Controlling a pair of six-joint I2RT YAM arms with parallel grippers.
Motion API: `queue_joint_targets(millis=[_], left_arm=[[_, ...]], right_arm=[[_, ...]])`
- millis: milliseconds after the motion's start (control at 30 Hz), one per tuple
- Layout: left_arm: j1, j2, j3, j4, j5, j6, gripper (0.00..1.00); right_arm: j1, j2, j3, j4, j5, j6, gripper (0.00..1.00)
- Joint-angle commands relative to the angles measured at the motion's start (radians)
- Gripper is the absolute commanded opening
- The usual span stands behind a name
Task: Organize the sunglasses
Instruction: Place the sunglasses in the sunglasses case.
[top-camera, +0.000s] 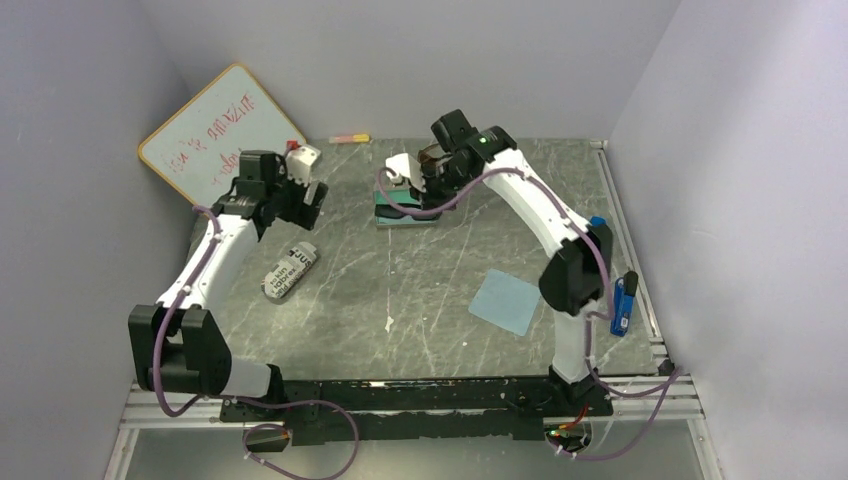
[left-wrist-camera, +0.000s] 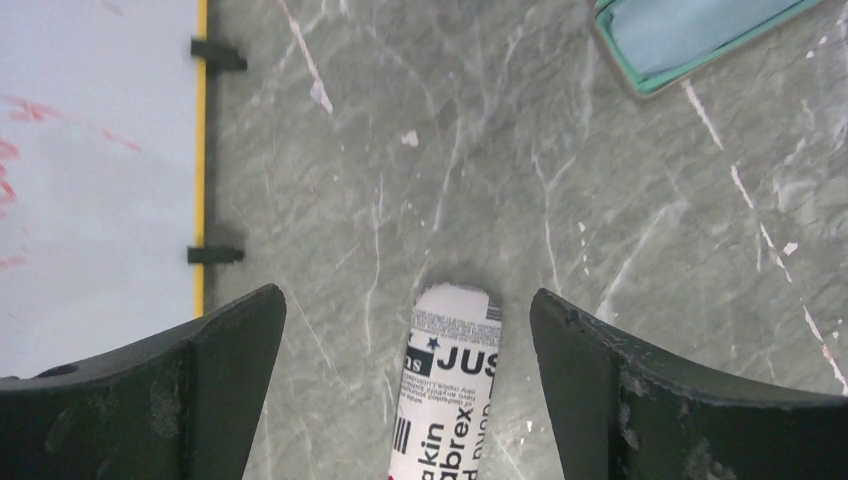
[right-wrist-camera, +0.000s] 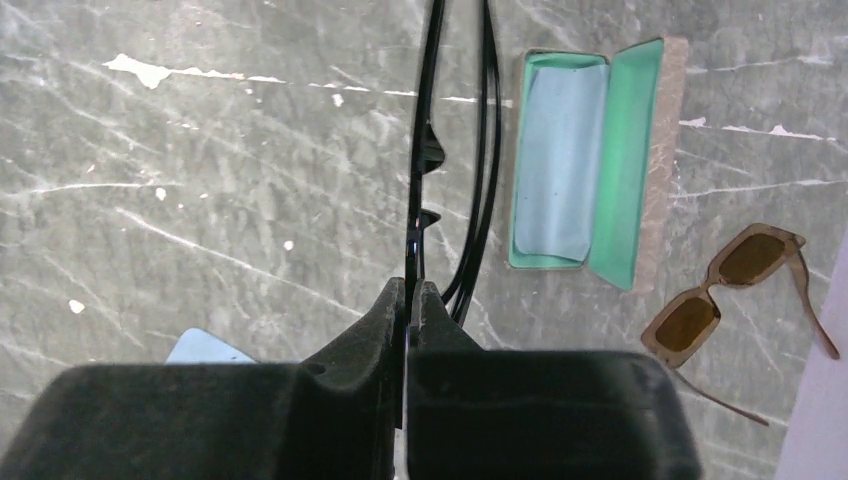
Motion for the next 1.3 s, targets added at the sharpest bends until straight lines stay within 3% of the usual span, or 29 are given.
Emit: queue_joint_targets(millis=[0,67,333,1267], left_arm=[[0.089,-0.054,-0.060,0.062,0.152,-0.023,0.96],[0.120,-0.064,-0.083,0.067,0.193,-0.025,0.96],[0.160,-0.119,-0.155,0.128,0.232,-0.059,0.96],[0.178,-0.124,-0.209,0.129,0.315,-0.047,0.96]], right_arm=[[-0.044,0.186,0.276,-0.255,-0.122,-0.064,0.00],[-0.057,0.259,0.364,-0.288,-0.117,-0.068,0.00],[-0.093,0.396,0.457,-0.270,-0.109,-0.113,0.00],[-0.100,0.503,0.436,-0.050,-0.066,-0.152,0.00]])
